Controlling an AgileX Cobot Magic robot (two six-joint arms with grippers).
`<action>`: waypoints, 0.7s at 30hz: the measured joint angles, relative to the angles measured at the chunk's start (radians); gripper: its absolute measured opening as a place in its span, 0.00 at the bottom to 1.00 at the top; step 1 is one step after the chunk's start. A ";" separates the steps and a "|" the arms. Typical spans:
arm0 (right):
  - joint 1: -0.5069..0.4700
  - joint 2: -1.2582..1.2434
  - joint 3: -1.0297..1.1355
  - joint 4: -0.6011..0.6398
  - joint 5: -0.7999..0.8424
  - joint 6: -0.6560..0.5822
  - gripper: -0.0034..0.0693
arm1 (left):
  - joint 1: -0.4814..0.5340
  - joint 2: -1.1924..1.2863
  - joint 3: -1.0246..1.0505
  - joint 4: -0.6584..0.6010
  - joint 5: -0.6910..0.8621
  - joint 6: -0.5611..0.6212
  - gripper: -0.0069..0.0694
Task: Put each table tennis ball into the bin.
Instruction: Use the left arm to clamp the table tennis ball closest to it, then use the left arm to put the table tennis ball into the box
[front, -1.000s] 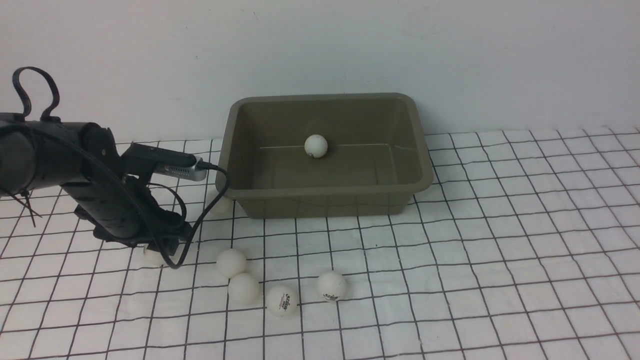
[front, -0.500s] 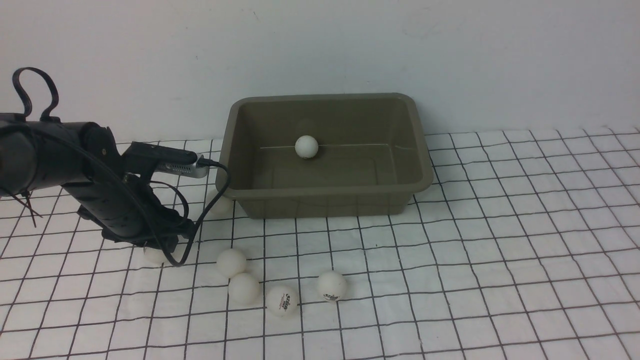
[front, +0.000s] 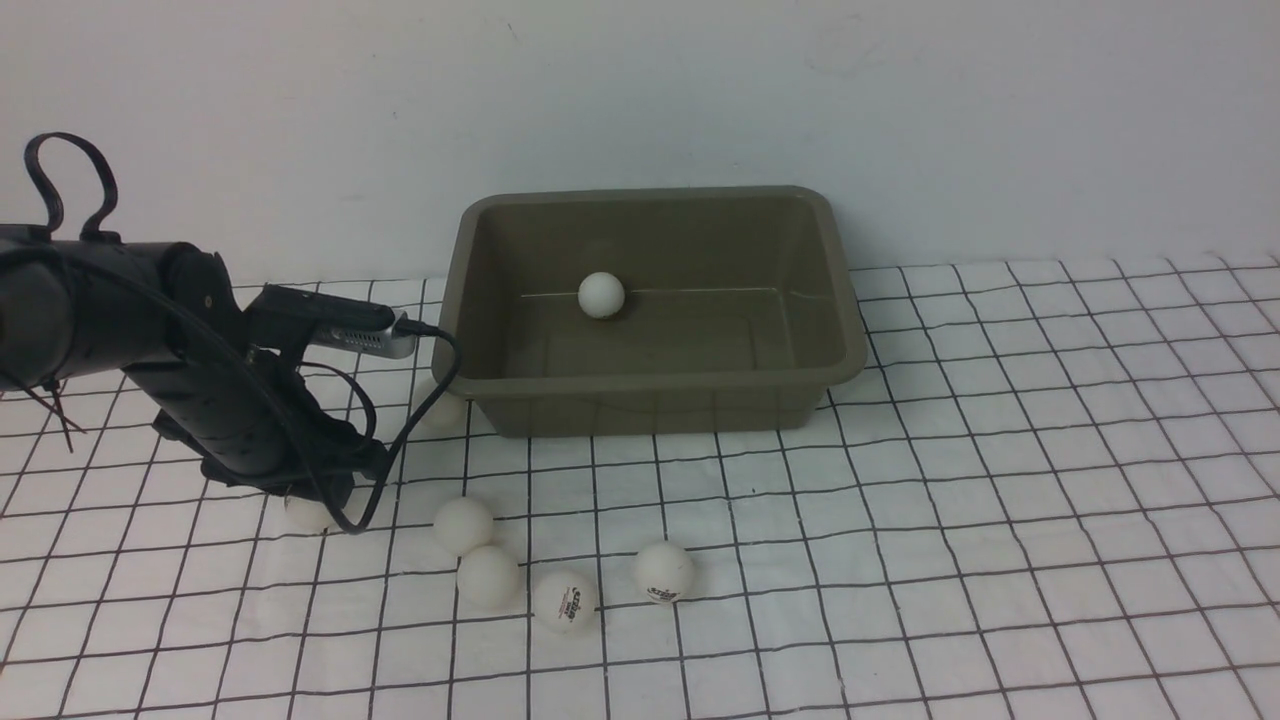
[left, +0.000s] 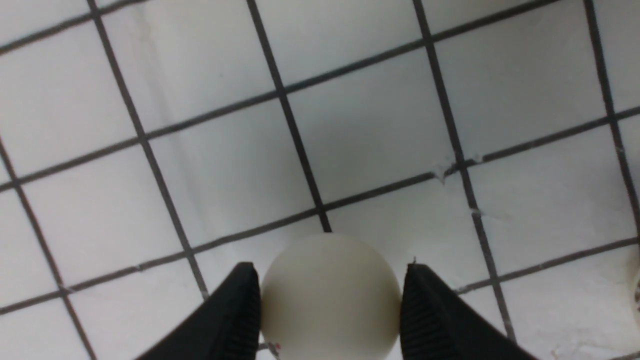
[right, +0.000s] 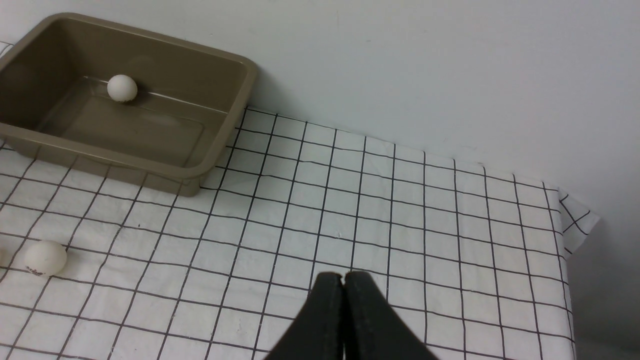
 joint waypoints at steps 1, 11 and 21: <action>0.000 0.000 0.000 -0.006 0.000 0.000 0.04 | 0.000 0.000 -0.005 0.001 0.007 0.000 0.52; 0.000 0.000 0.000 -0.012 0.000 0.000 0.04 | 0.000 -0.040 -0.126 0.019 0.134 0.000 0.52; 0.000 0.000 0.000 -0.013 0.000 0.000 0.04 | -0.096 -0.091 -0.358 -0.005 0.226 0.000 0.52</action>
